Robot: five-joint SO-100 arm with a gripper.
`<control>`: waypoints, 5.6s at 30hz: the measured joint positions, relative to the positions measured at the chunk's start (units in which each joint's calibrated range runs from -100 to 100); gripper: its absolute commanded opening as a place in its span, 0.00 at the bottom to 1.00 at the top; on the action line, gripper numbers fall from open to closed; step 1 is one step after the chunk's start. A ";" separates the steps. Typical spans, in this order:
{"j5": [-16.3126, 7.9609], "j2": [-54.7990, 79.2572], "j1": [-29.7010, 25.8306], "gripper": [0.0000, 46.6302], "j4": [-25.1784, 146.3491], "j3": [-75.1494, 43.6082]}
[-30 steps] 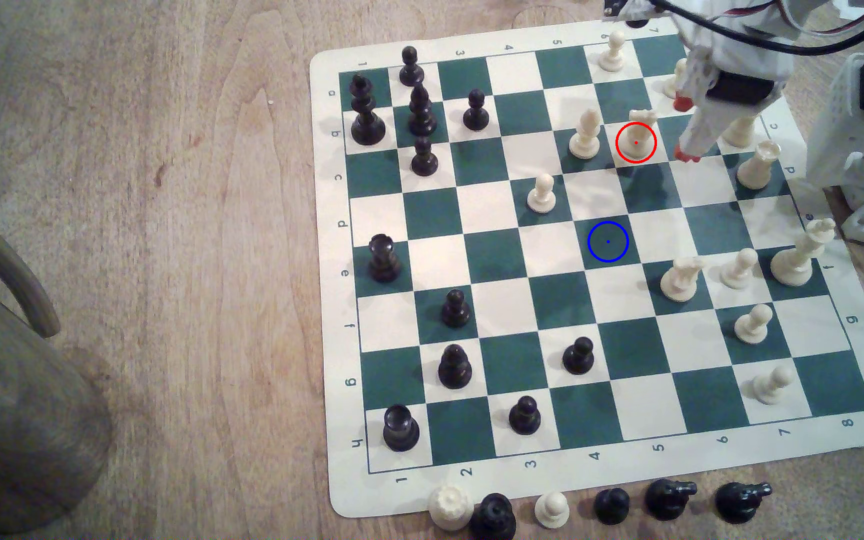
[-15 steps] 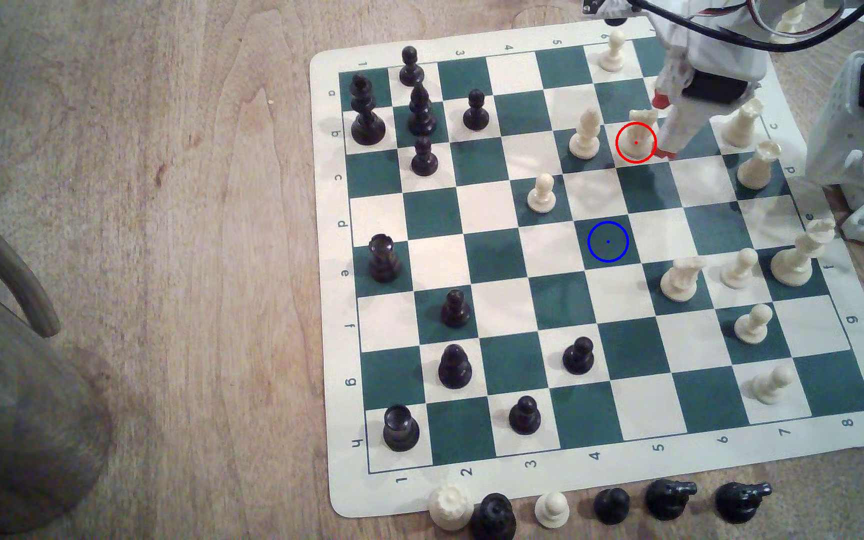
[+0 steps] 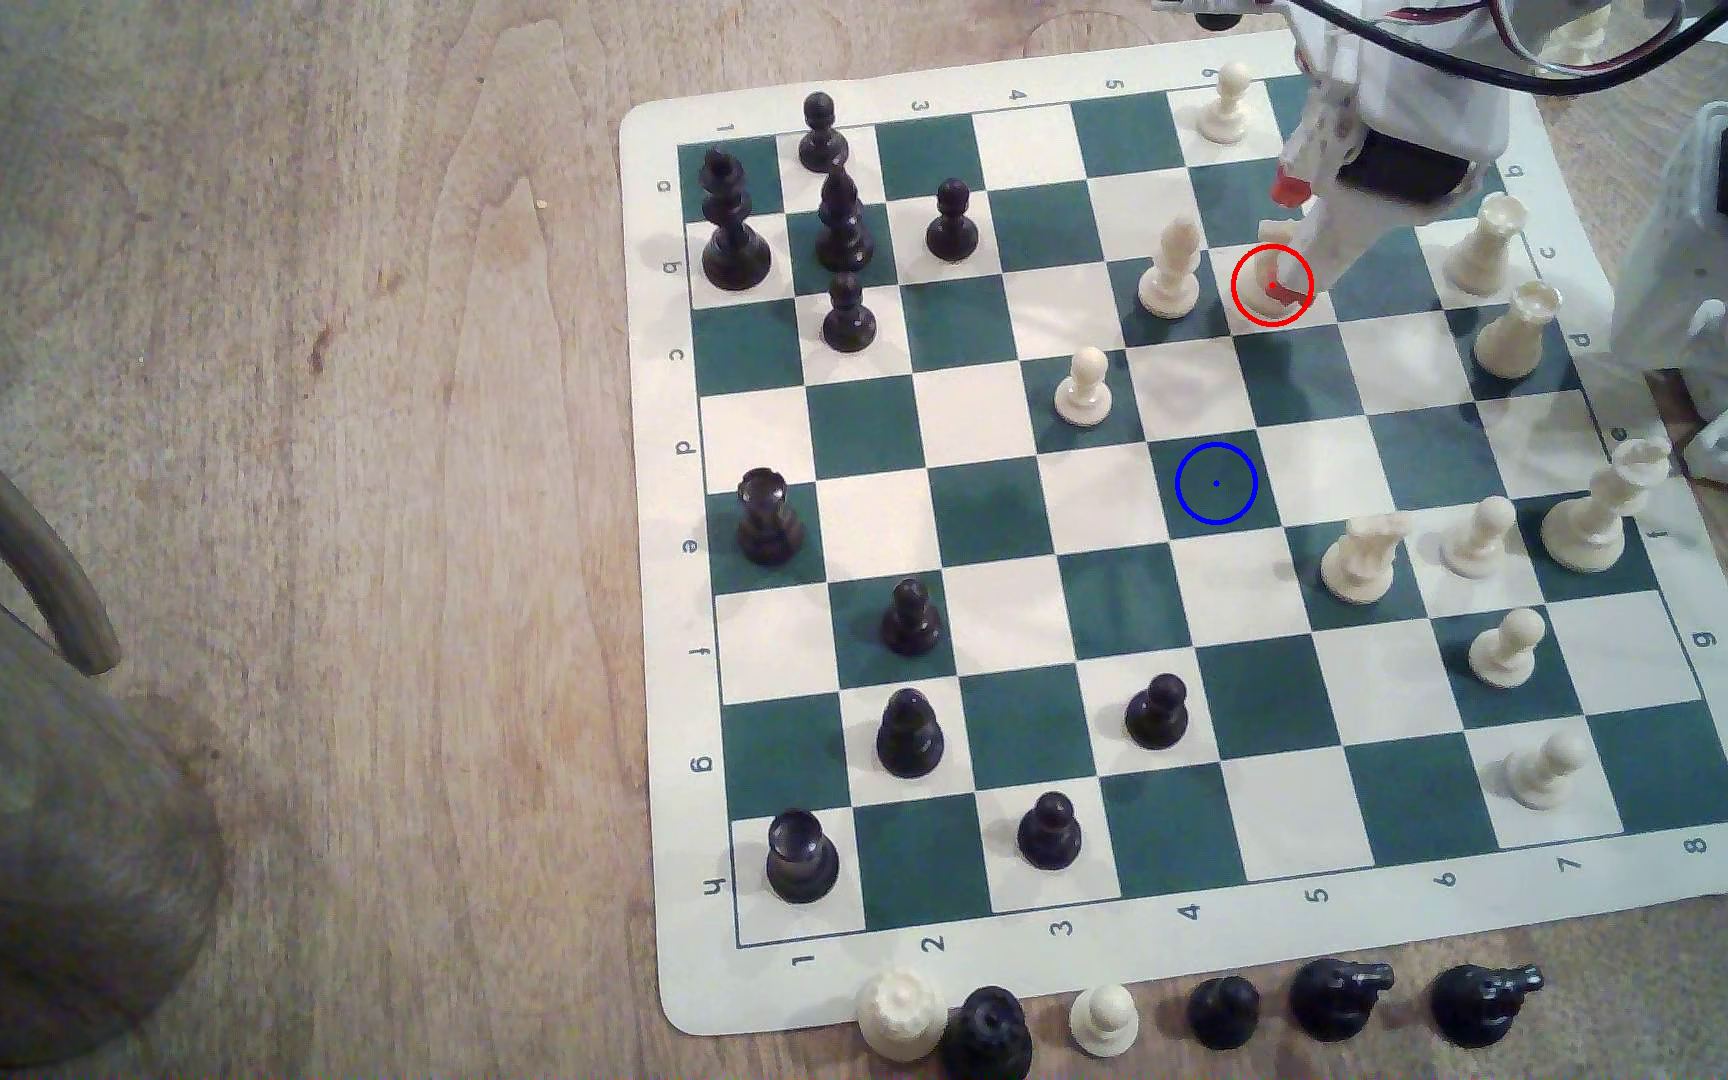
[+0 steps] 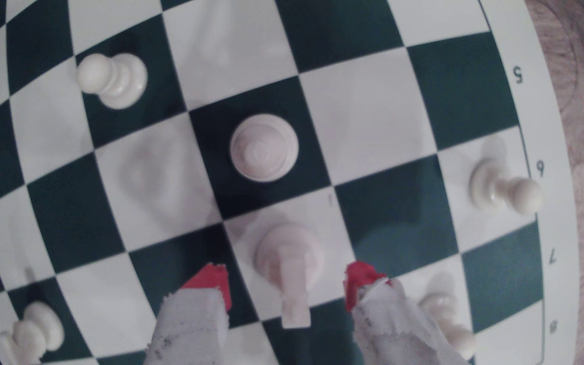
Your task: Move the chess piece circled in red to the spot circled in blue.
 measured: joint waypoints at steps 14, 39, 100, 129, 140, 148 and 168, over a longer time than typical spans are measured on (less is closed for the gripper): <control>-1.95 1.51 -2.29 0.27 -1.59 0.00; -1.90 1.84 -3.76 0.04 0.48 0.63; -11.87 38.21 -26.25 0.02 24.30 -48.98; -11.72 39.97 -26.77 0.34 15.86 -38.86; -11.67 34.94 -25.52 0.37 13.94 -35.52; -11.58 23.04 -24.93 0.37 15.62 -30.82; -12.26 -25.05 -20.50 0.02 25.18 -10.21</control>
